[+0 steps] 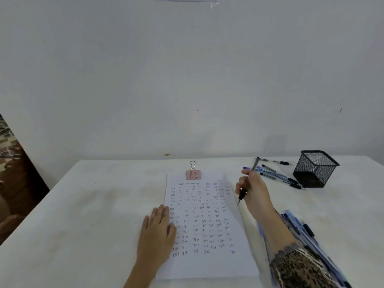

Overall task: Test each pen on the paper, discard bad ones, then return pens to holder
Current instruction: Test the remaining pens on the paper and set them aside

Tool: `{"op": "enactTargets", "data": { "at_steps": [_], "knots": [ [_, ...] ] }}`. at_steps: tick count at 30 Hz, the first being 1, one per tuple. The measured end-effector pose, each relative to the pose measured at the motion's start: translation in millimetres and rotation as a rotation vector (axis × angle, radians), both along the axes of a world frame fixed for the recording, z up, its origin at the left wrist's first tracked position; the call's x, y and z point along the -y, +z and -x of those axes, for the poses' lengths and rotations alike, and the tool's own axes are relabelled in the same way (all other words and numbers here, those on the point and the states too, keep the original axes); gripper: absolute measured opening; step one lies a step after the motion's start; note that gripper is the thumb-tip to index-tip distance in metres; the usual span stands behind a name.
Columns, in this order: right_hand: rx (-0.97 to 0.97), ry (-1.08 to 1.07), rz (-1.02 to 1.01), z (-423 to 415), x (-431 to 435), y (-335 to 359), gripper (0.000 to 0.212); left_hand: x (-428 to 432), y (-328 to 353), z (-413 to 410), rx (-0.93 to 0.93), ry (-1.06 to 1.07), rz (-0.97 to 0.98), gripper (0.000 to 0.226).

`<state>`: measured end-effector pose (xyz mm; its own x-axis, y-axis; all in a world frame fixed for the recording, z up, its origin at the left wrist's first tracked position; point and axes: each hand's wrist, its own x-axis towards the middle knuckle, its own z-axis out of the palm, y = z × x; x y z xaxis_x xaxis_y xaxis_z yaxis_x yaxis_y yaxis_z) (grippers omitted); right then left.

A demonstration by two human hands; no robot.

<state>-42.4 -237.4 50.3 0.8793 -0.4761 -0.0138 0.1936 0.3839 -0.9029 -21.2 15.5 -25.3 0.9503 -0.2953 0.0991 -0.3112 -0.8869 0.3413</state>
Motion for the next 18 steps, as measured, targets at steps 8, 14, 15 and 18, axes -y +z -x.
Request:
{"op": "enactTargets", "data": {
  "at_steps": [8, 14, 15, 18],
  "knots": [
    [0.021, -0.055, -0.091, 32, -15, 9, 0.021, 1, 1, -7, -0.008, 0.010, 0.019, 0.097],
    [-0.145, -0.272, 0.254, 50, -17, 2, 0.026, 2, 0, -10, 0.031, 0.012, 0.013, 0.096],
    [-0.213, -0.305, 0.419, 55, -13, 1, 0.027, 2, 0, -9, 0.032, 0.015, 0.017, 0.096],
    [-0.473, -0.286, 0.917, 72, 6, -2, 0.025, 2, 0, -8, 0.038, 0.017, 0.023, 0.096]
  ]
}}
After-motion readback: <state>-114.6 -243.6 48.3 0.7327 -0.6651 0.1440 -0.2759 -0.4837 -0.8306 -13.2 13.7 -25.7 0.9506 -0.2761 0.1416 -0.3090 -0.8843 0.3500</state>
